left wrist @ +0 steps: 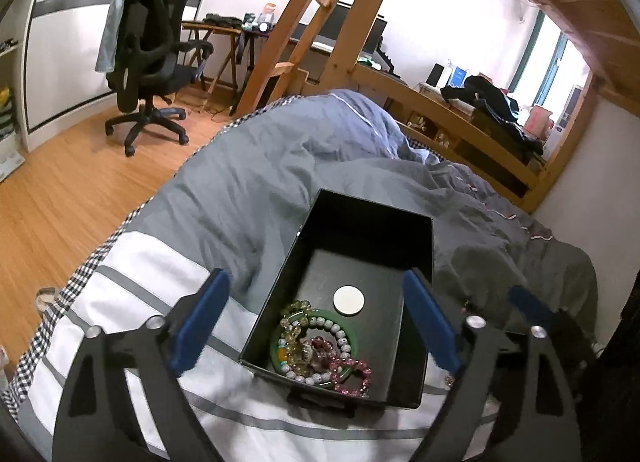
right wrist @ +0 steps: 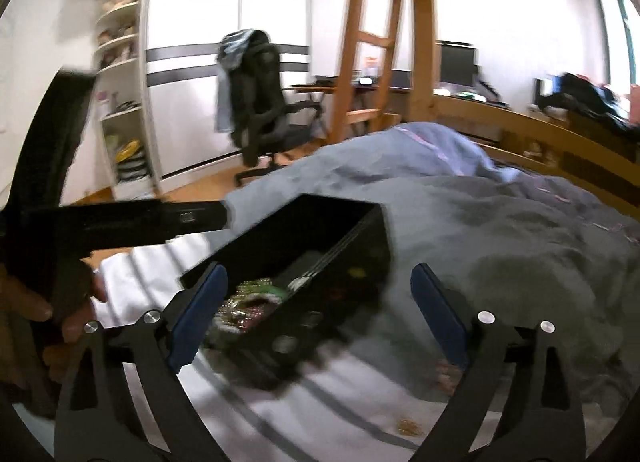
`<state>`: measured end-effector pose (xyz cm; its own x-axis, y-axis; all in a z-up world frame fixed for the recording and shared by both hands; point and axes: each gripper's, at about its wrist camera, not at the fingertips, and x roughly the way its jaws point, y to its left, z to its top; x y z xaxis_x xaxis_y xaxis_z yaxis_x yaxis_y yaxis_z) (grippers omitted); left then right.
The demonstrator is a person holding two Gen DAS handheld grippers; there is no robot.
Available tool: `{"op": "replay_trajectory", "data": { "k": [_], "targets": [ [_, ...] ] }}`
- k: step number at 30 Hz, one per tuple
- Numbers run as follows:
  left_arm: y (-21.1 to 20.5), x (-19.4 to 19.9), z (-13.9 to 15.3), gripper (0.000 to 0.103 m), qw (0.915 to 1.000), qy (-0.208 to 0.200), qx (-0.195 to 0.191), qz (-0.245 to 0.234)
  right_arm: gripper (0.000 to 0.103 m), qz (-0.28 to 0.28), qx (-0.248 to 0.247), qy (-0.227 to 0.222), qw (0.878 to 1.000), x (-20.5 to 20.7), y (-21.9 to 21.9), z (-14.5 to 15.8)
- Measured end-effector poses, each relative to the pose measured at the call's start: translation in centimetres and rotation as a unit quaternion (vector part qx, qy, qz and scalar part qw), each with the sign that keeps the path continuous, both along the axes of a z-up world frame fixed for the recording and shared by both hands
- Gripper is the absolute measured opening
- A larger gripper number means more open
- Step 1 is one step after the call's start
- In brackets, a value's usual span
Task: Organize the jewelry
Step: 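Carry the silver ring over the black box and open the right tool, then grasp the dark-and-pink bead bracelet with the right tool while the left tool grasps the gold charm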
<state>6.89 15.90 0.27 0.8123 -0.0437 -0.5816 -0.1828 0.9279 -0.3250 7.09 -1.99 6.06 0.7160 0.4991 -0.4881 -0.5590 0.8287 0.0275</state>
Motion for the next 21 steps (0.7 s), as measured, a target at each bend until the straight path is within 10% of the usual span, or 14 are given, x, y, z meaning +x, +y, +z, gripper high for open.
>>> {"op": "replay_trajectory", "data": {
  "k": [10,21],
  "targets": [
    [-5.3,-0.2,0.5,0.096,0.995,-0.01,0.06,-0.079,0.099,-0.168,0.001,0.064,0.984,3.1,-9.4,-1.4],
    [-14.8,-0.3,-1.4,0.096,0.9555,0.025,0.133,-0.262,0.099,-0.159,0.013,0.116,0.98,4.3,-11.5,-3.5]
  ]
}}
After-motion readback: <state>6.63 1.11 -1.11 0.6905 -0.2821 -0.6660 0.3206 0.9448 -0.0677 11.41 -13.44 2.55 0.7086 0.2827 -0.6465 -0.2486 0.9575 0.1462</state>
